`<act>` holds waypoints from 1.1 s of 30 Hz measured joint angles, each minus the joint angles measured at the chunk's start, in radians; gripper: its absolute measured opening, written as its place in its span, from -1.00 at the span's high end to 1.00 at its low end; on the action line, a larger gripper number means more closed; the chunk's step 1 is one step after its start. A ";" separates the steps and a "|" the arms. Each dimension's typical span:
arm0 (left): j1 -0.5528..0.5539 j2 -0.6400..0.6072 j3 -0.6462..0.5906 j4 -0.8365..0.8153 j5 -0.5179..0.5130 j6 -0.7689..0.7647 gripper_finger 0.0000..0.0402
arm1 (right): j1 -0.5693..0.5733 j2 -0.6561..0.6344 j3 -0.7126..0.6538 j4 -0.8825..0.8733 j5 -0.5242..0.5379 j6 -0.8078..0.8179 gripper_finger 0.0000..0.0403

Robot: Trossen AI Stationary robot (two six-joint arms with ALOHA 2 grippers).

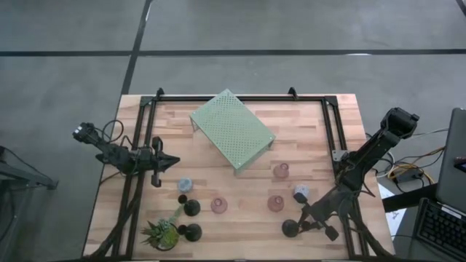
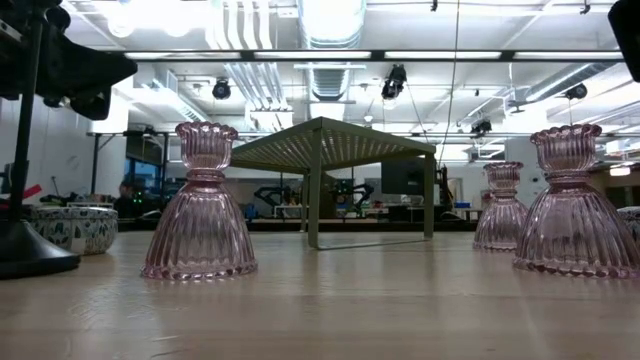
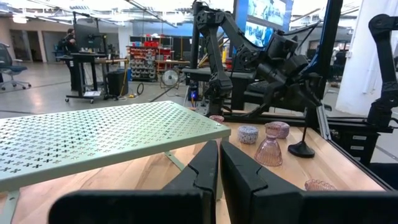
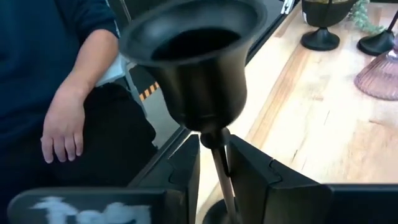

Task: Pick & Place candle stick holders
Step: Put the right black candle holder on the shelf

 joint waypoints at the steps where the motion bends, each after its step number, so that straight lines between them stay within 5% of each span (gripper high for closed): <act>1: 0.000 0.000 0.000 0.000 0.000 0.000 0.90 | 0.000 0.000 0.000 -0.007 0.000 0.000 0.67; 16: 0.000 0.000 0.000 -0.001 0.000 0.000 0.90 | 0.000 -0.002 0.005 -0.014 0.004 -0.026 0.93; 25: 0.000 0.000 0.000 -0.002 0.000 0.000 0.90 | -0.020 -0.088 0.034 -0.033 0.091 -0.034 0.91; 33: 0.000 0.000 0.000 -0.002 0.000 0.000 0.90 | -0.078 -0.230 0.128 -0.269 0.267 -0.004 0.90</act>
